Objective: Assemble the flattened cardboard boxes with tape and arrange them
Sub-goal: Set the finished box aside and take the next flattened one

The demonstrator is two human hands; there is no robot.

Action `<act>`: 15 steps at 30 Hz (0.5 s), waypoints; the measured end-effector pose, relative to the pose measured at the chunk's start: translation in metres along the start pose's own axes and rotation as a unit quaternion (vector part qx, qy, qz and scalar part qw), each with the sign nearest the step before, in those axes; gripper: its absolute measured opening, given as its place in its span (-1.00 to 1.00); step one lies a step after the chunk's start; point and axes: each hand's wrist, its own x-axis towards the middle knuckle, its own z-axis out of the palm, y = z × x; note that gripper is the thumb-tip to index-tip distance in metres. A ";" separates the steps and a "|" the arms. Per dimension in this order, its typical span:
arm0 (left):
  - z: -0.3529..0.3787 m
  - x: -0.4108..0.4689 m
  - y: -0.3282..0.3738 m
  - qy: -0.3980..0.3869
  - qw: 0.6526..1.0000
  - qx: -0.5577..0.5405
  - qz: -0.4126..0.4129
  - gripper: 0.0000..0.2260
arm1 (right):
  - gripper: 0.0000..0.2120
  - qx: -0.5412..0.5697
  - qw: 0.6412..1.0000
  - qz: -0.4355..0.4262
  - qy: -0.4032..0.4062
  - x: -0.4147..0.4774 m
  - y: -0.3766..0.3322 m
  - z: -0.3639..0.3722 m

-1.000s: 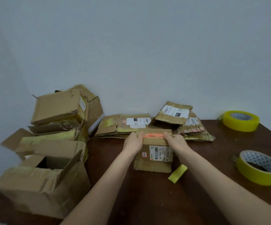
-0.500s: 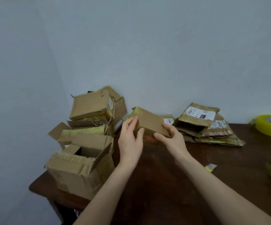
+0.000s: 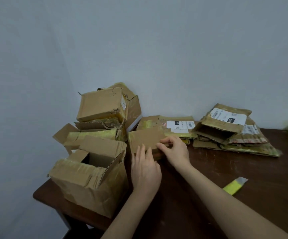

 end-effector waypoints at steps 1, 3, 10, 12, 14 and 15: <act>0.001 0.001 -0.001 0.024 1.000 -0.002 0.017 -0.56 | -0.86 0.007 1.000 0.022 0.004 0.003 0.000 0.000; 0.000 0.004 -0.001 0.074 0.997 -0.024 0.022 -0.61 | -0.81 0.017 0.998 0.057 -0.007 0.009 -0.001 -0.001; -0.018 0.035 0.003 0.037 0.978 -0.157 -0.133 -0.42 | -0.65 0.085 0.987 0.092 -0.102 0.013 0.003 -0.014; -0.017 0.034 0.007 0.037 0.969 -0.208 -0.129 -0.38 | -0.70 0.063 0.987 0.116 -0.091 0.010 0.013 -0.024; -0.016 0.029 0.012 0.047 0.960 -0.250 -0.114 -0.37 | -0.76 0.041 0.986 0.144 -0.075 0.004 0.027 -0.036; -0.014 0.025 0.014 0.047 0.959 -0.255 -0.111 -0.37 | -0.76 0.034 0.986 0.146 -0.069 -0.001 0.032 -0.041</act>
